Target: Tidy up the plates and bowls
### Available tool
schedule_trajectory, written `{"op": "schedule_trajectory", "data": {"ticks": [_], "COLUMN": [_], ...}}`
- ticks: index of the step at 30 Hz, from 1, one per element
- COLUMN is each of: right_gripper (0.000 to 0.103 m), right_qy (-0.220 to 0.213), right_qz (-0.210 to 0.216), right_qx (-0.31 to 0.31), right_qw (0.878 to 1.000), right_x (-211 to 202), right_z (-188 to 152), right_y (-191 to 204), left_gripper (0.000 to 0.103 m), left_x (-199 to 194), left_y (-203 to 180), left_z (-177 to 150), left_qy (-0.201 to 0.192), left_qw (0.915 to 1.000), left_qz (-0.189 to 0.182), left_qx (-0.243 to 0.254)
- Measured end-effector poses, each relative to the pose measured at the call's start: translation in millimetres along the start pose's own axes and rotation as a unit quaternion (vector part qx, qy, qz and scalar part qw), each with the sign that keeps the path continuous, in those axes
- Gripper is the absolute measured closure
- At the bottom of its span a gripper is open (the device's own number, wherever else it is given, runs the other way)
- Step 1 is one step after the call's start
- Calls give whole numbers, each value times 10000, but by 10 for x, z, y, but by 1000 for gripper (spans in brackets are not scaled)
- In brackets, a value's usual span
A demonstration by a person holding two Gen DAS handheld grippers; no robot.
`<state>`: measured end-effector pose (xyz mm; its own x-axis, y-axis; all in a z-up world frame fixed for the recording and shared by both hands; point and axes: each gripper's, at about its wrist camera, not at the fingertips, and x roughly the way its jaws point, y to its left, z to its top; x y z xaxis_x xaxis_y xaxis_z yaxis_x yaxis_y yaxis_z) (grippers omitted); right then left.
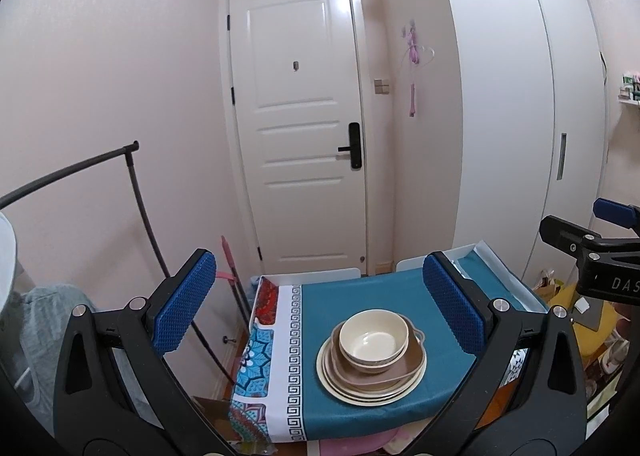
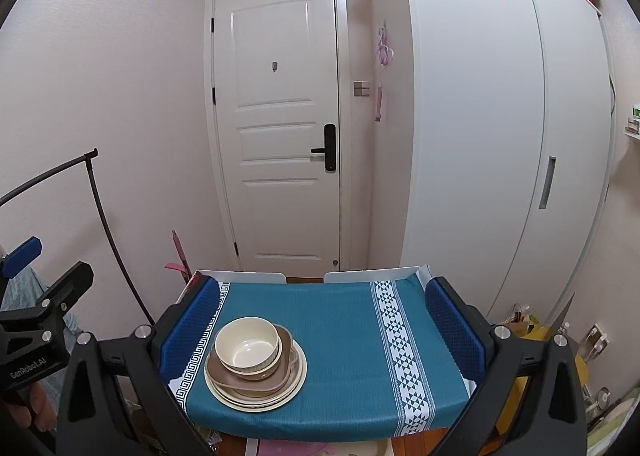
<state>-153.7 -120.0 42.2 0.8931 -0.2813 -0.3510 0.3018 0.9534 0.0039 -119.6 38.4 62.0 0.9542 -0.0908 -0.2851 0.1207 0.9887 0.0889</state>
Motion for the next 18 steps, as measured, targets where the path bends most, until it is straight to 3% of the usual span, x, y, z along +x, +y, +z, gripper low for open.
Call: {"op": "schedule_trajectory", "data": {"ticks": [18], "right_gripper": [1], "right_qy": [50], "right_qz": [-51], "right_qx": [10], "right_qw": [10000], "right_x": [28], "right_z": [23], "right_y": [-19], "left_gripper": [0], "left_x": [36], "left_y": [-66], "left_z": [29], "left_qy": [-161], "left_qw": [9997], "left_qz": [59], "left_qx": [163]}}
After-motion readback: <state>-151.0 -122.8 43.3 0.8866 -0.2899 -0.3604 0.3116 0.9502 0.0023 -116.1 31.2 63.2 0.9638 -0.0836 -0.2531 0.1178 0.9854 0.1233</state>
